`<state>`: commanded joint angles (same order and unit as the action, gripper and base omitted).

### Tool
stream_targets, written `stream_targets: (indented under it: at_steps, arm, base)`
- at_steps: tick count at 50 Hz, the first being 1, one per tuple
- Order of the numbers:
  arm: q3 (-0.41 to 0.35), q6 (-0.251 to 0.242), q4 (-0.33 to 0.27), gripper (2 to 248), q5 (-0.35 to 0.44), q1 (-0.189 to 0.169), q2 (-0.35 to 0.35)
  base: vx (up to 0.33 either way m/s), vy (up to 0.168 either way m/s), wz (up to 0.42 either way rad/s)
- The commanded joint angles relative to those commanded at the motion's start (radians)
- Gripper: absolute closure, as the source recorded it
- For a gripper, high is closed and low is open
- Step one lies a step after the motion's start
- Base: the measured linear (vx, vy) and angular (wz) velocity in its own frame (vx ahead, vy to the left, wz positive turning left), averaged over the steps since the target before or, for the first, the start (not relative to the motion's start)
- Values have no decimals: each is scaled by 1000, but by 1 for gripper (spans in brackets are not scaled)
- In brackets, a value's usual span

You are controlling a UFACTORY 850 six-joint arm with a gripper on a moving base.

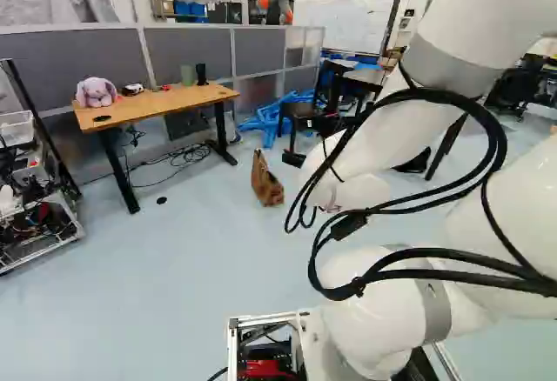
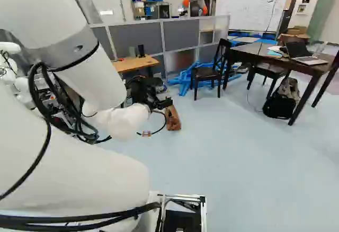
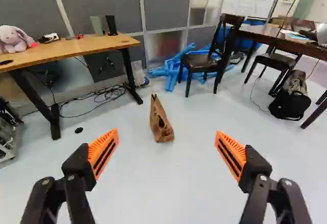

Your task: Pick up the bag on the ground and place it on the table

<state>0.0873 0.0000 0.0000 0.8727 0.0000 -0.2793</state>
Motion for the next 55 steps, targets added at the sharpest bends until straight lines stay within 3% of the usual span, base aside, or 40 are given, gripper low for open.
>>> stream_targets:
  at_steps: [29,55]
  arm:
    - [0,0,0,3,0,0,0]
    - [0,0,0,3,0,0,0]
  base:
    - [8,2,-3]
    - [343,2,-35]
